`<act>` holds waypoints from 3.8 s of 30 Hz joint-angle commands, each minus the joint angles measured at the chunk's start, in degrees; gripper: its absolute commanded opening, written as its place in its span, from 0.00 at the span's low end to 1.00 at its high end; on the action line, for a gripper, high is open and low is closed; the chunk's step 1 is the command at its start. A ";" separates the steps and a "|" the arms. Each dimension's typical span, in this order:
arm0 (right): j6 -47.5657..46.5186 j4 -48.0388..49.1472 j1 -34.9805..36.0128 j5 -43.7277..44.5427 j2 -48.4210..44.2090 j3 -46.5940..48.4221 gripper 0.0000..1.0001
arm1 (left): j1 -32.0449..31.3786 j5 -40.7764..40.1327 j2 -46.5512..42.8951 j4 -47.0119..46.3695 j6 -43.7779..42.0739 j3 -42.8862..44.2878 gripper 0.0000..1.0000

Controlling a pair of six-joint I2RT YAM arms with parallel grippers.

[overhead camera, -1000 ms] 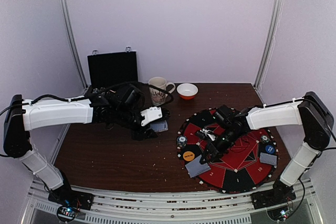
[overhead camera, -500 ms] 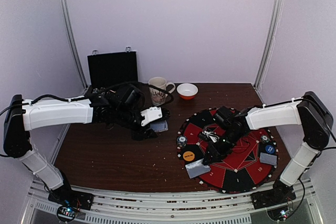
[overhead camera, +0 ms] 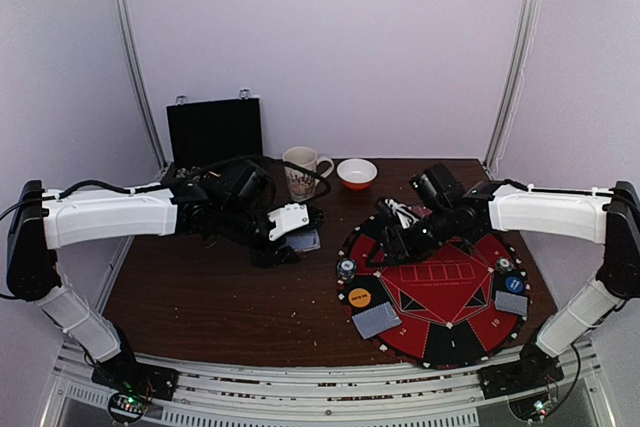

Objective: Distribute texas hold em gaming equipment
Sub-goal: Distribute the poker card in the big blind area, then pick up the poker card from the face-down deck piles, then place the poker card in the small blind area.

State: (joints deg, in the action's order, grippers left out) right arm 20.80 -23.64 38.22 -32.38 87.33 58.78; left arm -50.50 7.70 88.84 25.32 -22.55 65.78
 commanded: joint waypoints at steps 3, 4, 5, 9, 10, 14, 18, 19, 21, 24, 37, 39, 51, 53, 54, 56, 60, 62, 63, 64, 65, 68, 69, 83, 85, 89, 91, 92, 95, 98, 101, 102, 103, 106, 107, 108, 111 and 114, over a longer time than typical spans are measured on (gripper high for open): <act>20.48 35.08 0.03 -6.92 0.33 -1.38 0.79 | 0.14 1.24 0.19 -2.10 0.03 0.32 0.51; 20.67 36.15 0.33 -7.30 1.20 -0.68 0.80 | 0.14 1.42 0.26 -2.07 0.03 0.32 0.51; 20.50 37.07 0.77 -7.70 2.16 -0.34 0.80 | 0.14 1.60 0.28 -2.09 0.04 0.32 0.51; 21.95 43.12 2.21 -10.54 4.44 -1.39 0.91 | 0.13 1.62 0.29 -2.09 0.05 0.32 0.51; 22.65 44.74 2.55 -11.12 4.89 -1.69 0.94 | 0.12 1.66 0.36 -2.07 0.09 0.32 0.51; 23.29 47.90 4.27 -11.31 6.93 -1.52 0.97 | 0.13 1.89 0.59 -2.11 0.17 0.40 0.51; 21.92 47.04 5.55 -11.20 9.55 0.71 0.96 | 0.10 1.99 0.72 -2.11 0.13 0.49 0.51; 21.51 46.32 5.78 -11.14 10.28 1.40 0.96 | 0.13 2.05 0.72 -2.12 0.13 0.54 0.51; 21.08 45.55 6.12 -11.22 11.68 2.70 0.96 | 0.11 2.37 0.72 -2.10 0.18 0.58 0.51; 20.70 45.45 6.44 -12.08 13.64 4.87 0.95 | 0.14 2.45 0.68 -2.12 0.20 0.58 0.51; 13.39 34.06 7.28 -6.29 14.96 9.38 0.75 | 0.14 2.08 0.37 -2.10 0.15 0.52 0.51; 11.75 31.55 7.22 -5.68 14.02 10.11 0.69 | 0.14 2.11 0.45 -2.11 0.19 0.56 0.50; 8.38 23.01 7.13 -4.46 11.79 12.44 0.40 | 0.14 1.17 0.83 -2.08 0.18 0.49 0.49; 7.77 21.53 7.10 -4.20 11.50 12.97 0.37 | 0.13 1.17 0.81 -2.11 0.14 0.49 0.49; 7.38 20.59 7.09 -3.96 11.32 13.56 0.35 | 0.14 1.22 0.81 -2.04 0.13 0.49 0.49; 6.72 18.93 7.05 -3.75 11.07 14.40 0.31 | 0.14 1.22 0.87 -2.08 0.13 0.49 0.49; 5.89 15.23 7.06 -3.64 11.27 16.58 0.22 | 0.14 0.95 0.89 -2.10 0.14 0.49 0.49; 5.03 13.05 7.11 -3.28 11.30 17.61 0.20 | 0.14 0.87 0.89 -2.03 0.14 0.46 0.49; 4.63 12.32 7.09 -2.96 11.22 17.94 0.18 | 0.12 0.94 0.85 -2.06 0.13 0.38 0.49; 4.34 11.59 7.07 -2.68 11.07 18.21 0.17 | 0.14 1.04 0.87 -2.11 0.13 0.45 0.49; 3.96 10.81 7.12 -2.40 10.97 18.52 0.16 | 0.12 1.01 0.96 -2.06 0.13 0.48 0.49; 2.65 7.35 7.11 -1.22 10.80 20.02 0.14 | 0.14 0.98 0.92 -2.12 0.13 0.41 0.49; 2.27 6.58 7.05 -0.92 10.77 20.38 0.14 | 0.12 1.05 0.90 -2.12 0.13 0.40 0.49; -1.01 -1.13 5.60 -0.06 8.46 25.08 0.00 | 0.06 0.99 0.83 -2.08 0.18 0.40 0.49; -1.63 -3.24 4.46 -0.30 7.32 26.00 0.00 | 0.15 0.95 0.77 -2.11 0.21 0.40 0.49; -3.09 -9.60 0.55 -0.30 3.44 25.64 0.00 | 0.18 0.74 0.81 -2.11 0.13 0.32 0.49; -4.12 -14.88 -2.35 0.13 0.44 24.32 0.00 | 0.18 0.75 0.81 -2.12 0.13 0.32 0.49; -4.46 -17.49 -4.02 0.55 -1.06 23.03 0.00 | 0.17 0.74 0.80 -2.07 0.14 0.32 0.49; -5.89 -25.29 -10.36 3.36 -6.10 19.12 0.00 | 0.14 0.95 0.77 -2.11 0.14 0.37 0.49; -7.30 -33.59 -19.51 6.82 -7.95 17.45 0.00 | 0.14 1.65 0.88 -2.10 0.23 0.56 0.49; -7.64 -37.88 -27.40 6.76 -6.99 16.67 0.00 | 0.15 1.91 0.99 -2.08 0.26 0.61 0.49; -7.56 -40.20 -29.28 6.57 -6.73 15.98 0.00 | 0.10 1.76 1.04 -2.07 0.24 0.58 0.49; -7.49 -41.80 -31.01 6.19 -6.88 14.67 0.00 | 0.16 1.58 1.07 -2.11 0.37 0.45 0.49; -6.88 -46.18 -33.26 9.18 -9.53 10.08 0.00 | 0.15 1.34 0.90 -2.12 0.24 0.28 0.49; -6.54 -47.36 -34.15 10.73 -10.66 9.11 0.00 | 0.18 1.40 0.90 -2.10 0.22 0.31 0.49; -6.17 -48.21 -35.23 13.26 -11.83 8.26 0.00 | 0.17 1.55 0.85 -2.07 0.22 0.36 0.49; -6.54 -51.94 -38.29 21.53 -13.18 6.64 0.00 | 0.15 1.94 0.80 -2.10 0.22 0.32 0.49; -6.58 -52.44 -39.93 21.53 -12.67 5.72 0.00 | 0.21 1.80 0.56 -2.09 0.18 0.06 0.49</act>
State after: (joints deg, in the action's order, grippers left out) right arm 14.52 -70.85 0.14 -16.73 75.33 65.36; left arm -50.46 8.56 89.76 25.34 -22.52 65.78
